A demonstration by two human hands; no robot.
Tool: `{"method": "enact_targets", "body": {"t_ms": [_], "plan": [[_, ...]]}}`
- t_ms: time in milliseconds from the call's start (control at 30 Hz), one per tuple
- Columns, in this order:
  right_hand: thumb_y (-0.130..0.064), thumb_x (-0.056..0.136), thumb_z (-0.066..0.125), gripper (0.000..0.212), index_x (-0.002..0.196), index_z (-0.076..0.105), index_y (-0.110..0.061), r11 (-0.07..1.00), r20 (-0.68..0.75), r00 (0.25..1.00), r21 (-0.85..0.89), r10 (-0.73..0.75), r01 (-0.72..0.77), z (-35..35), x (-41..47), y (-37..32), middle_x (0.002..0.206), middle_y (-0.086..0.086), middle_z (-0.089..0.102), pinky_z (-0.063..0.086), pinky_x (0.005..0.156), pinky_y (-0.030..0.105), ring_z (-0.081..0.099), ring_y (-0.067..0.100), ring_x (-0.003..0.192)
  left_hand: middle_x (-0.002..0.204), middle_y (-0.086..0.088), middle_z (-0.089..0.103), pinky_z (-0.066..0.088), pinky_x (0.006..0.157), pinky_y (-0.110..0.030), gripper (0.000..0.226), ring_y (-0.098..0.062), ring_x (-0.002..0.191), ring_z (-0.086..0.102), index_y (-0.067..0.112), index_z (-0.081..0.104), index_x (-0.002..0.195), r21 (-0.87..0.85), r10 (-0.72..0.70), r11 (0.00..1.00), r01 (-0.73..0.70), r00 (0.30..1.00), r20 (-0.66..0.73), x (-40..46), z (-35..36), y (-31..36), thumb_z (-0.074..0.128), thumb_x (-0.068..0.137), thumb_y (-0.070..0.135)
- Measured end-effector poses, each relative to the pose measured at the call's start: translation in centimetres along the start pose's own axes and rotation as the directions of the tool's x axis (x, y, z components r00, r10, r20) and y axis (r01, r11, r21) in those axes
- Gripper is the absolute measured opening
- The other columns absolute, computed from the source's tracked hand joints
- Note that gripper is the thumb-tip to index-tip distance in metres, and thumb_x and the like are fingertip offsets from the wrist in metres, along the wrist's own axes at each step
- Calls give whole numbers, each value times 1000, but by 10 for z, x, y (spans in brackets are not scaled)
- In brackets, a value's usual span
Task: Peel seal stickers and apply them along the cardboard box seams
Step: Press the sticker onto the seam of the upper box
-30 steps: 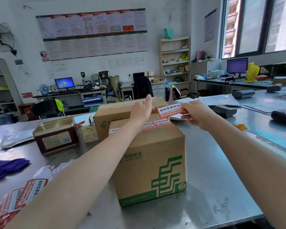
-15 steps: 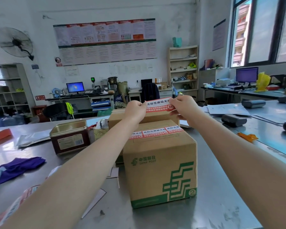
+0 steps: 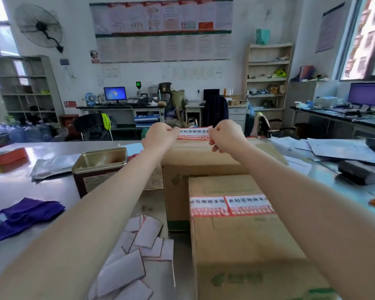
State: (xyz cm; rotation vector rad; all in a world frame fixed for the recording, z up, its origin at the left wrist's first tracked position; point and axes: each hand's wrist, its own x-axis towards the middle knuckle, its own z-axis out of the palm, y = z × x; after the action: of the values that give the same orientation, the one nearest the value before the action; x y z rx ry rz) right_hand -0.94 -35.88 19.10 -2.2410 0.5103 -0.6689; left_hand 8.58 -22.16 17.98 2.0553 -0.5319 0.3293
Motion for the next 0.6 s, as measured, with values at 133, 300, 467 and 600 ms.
{"method": "enact_targets", "body": {"t_ms": [133, 300, 467, 600], "plan": [[-20, 97, 39, 33, 84, 63, -1, 1000, 78, 997, -11, 25, -24, 19, 44, -16, 74, 8, 66, 52, 55, 30, 62, 18, 55, 37, 3, 30, 31, 67, -33, 57, -21, 44, 31, 16, 35, 38, 22, -100, 995, 99, 994, 34, 41, -4, -17, 59, 88, 31], [-18, 93, 41, 33, 81, 63, 3, 993, 153, 987, -116, 39, -22, 33, 69, -32, 85, 21, 69, 55, 73, 45, 65, 36, 80, 44, 0, 32, 20, 51, -28, 55, -21, 47, 34, 17, 36, 43, 184, -192, 969, 168, 973, 125, 69, -18, -22, 56, 89, 39], [-21, 95, 38, 33, 78, 59, -3, 976, 250, 960, -203, 125, -75, 40, 64, -45, 79, 14, 65, 44, 63, 31, 55, 29, 71, 94, 8, 32, 34, 54, -33, 54, -27, 54, 51, 15, 36, 46, 321, -272, 927, 194, 936, 222, 66, -33, -21, 50, 93, 39], [-21, 97, 34, 34, 70, 50, -8, 963, 303, 931, -235, 203, -134, 48, 53, -48, 71, 5, 51, 37, 63, 30, 51, 26, 72, 61, -2, 51, 46, 70, -36, 48, -32, 79, 61, 20, 50, 50, 364, -392, 885, 291, 886, 246, 59, -31, -34, 50, 91, 45]]}}
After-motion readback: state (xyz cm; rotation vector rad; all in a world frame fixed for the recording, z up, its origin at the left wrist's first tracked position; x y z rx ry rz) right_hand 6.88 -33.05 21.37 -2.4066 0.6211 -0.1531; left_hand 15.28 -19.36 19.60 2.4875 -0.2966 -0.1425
